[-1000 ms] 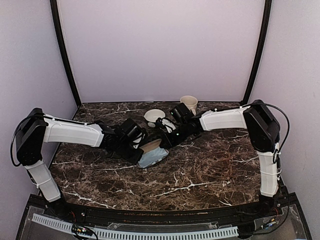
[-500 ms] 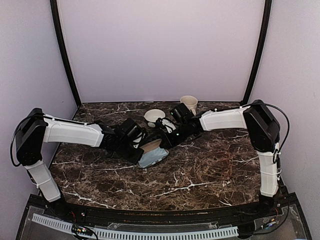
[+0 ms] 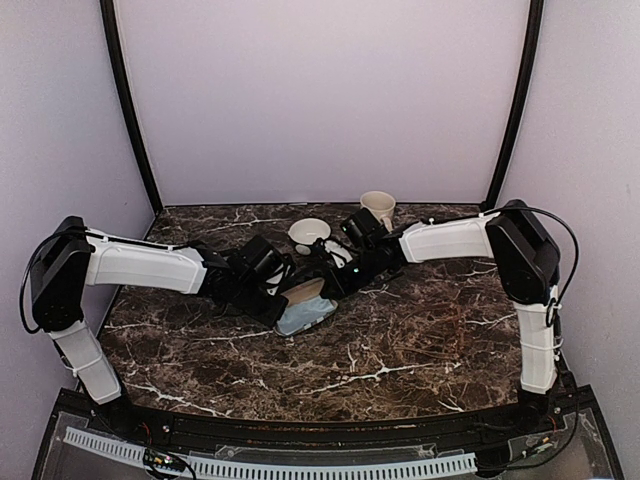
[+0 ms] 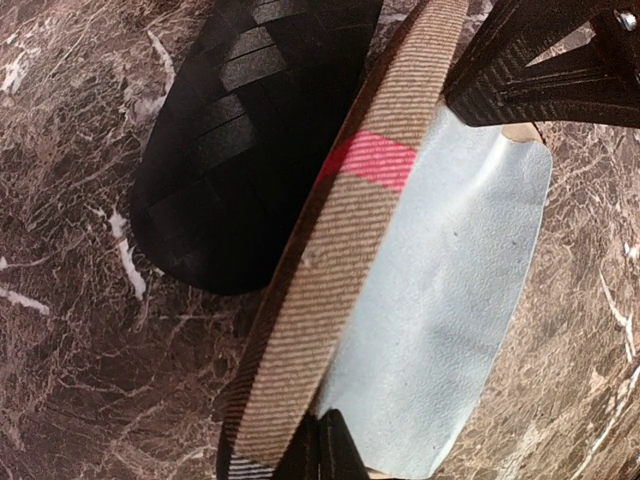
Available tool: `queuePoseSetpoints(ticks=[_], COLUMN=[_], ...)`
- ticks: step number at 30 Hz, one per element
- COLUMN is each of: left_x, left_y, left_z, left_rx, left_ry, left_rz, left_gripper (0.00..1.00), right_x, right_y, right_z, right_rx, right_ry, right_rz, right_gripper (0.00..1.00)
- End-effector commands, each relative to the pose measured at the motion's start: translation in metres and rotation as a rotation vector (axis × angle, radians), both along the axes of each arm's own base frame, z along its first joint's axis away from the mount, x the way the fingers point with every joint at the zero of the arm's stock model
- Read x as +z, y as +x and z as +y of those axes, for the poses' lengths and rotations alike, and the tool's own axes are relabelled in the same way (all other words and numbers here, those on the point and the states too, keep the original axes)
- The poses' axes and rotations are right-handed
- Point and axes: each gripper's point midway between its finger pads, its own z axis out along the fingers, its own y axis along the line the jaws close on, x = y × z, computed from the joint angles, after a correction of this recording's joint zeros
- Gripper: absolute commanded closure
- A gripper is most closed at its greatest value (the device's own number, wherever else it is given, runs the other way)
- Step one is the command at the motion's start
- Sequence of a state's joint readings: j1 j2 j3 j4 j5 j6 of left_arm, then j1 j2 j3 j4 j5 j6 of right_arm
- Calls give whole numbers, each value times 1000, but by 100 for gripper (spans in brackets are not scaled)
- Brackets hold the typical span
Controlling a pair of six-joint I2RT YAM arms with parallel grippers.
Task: Organize the sunglasses
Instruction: Place the folded cleaning cloth in the sunglasses case.
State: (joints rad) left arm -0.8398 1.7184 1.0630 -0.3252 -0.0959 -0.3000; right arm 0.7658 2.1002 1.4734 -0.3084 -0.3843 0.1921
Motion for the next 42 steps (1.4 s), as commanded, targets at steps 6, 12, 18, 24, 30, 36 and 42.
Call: queuePoseSetpoints(ticks=[6, 12, 18, 24, 30, 36, 42], left_x=[15, 17, 16, 13, 1, 1, 3], left_y=[3, 4, 4, 3, -5, -8, -9], left_z=[5, 5, 5, 5, 8, 9, 9], left_rx=[19, 19, 19, 15, 23, 23, 25], left_ry=[-19, -23, -26, -21, -23, -30, -38], left_rz=[-41, -51, -52, -41, -5, 0, 1], left_gripper=[100, 100, 100, 100, 100, 97, 91], right_x=[3, 4, 4, 3, 3, 5, 8], right_y=[-2, -2, -2, -3, -4, -3, -2], right_z=[3, 3, 3, 3, 3, 4, 6], right_rx=[12, 11, 12, 16, 19, 17, 18], right_ry=[10, 11, 10, 11, 15, 20, 28], right_rz=[-19, -21, -18, -16, -12, -13, -16], right_gripper=[100, 100, 100, 100, 100, 98, 91])
